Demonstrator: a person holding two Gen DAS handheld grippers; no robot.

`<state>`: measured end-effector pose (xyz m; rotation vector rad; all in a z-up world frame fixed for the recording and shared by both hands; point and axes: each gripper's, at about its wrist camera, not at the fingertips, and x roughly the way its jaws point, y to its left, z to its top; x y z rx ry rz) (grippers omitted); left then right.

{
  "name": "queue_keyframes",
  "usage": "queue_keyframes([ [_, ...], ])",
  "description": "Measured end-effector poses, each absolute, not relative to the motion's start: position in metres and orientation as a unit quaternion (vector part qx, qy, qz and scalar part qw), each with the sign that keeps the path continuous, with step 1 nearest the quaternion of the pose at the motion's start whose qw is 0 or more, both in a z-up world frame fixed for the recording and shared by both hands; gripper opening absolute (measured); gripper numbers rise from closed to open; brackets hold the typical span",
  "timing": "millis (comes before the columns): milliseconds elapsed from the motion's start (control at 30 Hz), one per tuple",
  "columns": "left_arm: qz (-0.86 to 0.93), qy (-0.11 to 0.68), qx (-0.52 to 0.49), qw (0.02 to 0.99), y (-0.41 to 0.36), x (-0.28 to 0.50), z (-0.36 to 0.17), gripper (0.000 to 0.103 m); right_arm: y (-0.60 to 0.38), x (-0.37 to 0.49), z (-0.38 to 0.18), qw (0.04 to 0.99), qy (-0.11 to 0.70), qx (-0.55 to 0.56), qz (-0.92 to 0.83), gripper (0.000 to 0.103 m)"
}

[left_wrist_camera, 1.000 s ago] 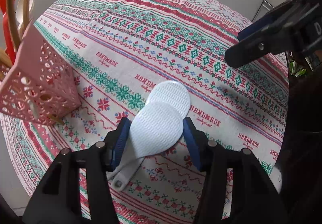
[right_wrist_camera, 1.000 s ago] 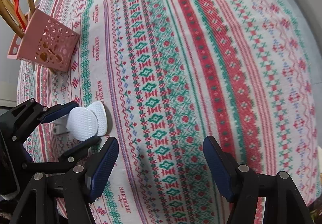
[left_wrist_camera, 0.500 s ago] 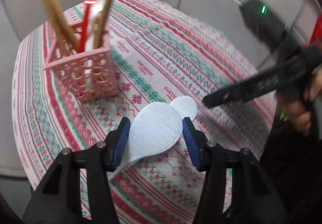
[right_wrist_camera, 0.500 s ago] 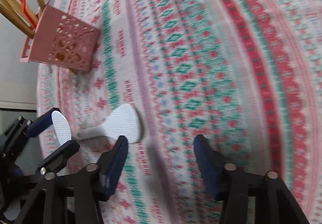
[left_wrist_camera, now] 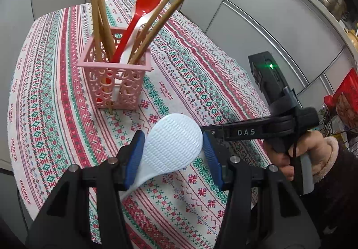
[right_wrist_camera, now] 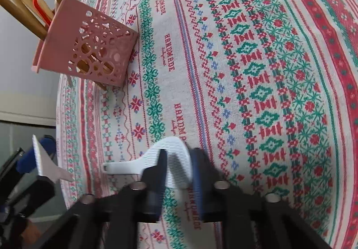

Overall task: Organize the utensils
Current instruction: 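Lift the rice paddle with the left gripper and carry it over the pink holder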

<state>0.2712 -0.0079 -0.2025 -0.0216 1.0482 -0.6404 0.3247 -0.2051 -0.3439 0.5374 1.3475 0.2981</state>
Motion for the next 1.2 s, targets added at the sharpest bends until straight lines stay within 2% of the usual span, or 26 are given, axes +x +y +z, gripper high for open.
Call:
queue_keyframes([
  [200, -0.302, 0.484, -0.049, 0.820, 0.006, 0.270, -0.194, 0.055, -0.205, 0.317, -0.328, 0.760, 0.595, 0.212, 0.155, 0.006],
  [333, -0.301, 0.461, -0.084, 0.831, 0.017, 0.267, -0.179, 0.055, -0.203, 0.303, -0.289, 0.795, 0.561, 0.172, 0.154, 0.004],
  [500, -0.304, 0.418, -0.127, 0.847, 0.032, 0.267, -0.153, 0.055, -0.189, 0.284, -0.239, 0.836, 0.531, 0.073, 0.118, 0.003],
  [767, -0.319, 0.337, -0.247, 0.851, 0.056, 0.282, -0.118, 0.055, -0.180, 0.262, -0.158, 0.894, 0.433, 0.015, 0.117, 0.003],
  [1000, -0.340, 0.269, -0.334, 0.837, 0.070, 0.310, -0.113, 0.055, -0.168, 0.268, -0.124, 0.916, 0.388, -0.009, 0.100, 0.003],
  [1200, -0.346, 0.248, -0.347, 0.836, 0.067, 0.340, -0.117, 0.055, -0.160, 0.291, -0.117, 0.918, 0.385, -0.009, 0.098, 0.003],
])
